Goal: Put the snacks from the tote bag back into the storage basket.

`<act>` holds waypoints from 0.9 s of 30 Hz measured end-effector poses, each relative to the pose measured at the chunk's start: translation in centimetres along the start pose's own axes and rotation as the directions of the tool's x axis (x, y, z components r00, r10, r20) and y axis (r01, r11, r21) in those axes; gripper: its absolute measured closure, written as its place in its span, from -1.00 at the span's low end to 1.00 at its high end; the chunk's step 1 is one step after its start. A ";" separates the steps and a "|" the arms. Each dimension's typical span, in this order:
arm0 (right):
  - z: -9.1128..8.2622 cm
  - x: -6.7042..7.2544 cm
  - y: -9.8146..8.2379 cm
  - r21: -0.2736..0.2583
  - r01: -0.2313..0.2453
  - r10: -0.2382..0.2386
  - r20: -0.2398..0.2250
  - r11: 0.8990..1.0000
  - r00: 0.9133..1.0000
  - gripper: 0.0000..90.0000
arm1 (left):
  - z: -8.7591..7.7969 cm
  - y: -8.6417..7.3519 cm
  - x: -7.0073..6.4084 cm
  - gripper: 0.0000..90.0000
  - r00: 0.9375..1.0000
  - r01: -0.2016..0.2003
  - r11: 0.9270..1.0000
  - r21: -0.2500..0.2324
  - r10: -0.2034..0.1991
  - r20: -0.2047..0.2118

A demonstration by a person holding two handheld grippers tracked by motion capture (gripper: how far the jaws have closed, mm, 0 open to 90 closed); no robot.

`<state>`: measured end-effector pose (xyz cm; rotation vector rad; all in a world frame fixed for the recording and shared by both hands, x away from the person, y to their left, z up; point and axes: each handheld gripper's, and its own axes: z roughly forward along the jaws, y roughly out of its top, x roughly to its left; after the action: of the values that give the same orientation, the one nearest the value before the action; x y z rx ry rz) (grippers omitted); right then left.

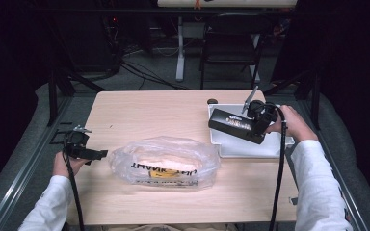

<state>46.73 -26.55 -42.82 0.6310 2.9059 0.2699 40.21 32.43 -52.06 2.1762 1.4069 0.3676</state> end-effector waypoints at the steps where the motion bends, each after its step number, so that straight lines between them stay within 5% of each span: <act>1: 0.1 0.0 -0.2 0.010 0.007 -0.007 0.011 1.000 1.000 -0.16 | 0.0 0.0 0.0 -1.00 1.000 0.004 1.000 -0.003 -0.004 0.001; 12: 1.2 -0.5 -1.9 0.029 -0.010 0.009 0.005 1.000 1.000 -0.16 | 0.0 0.0 0.1 -1.00 1.000 0.007 1.000 -0.001 -0.007 -0.004; 27: 4.9 -0.6 -2.8 0.081 -0.002 0.004 -0.023 0.997 1.000 -0.16 | 0.0 0.1 -0.1 -1.00 1.000 0.000 1.000 0.004 0.000 -0.004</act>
<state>47.13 -28.63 -48.05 0.6493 2.9506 0.1620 40.22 32.33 -52.03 2.1798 1.4108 0.3704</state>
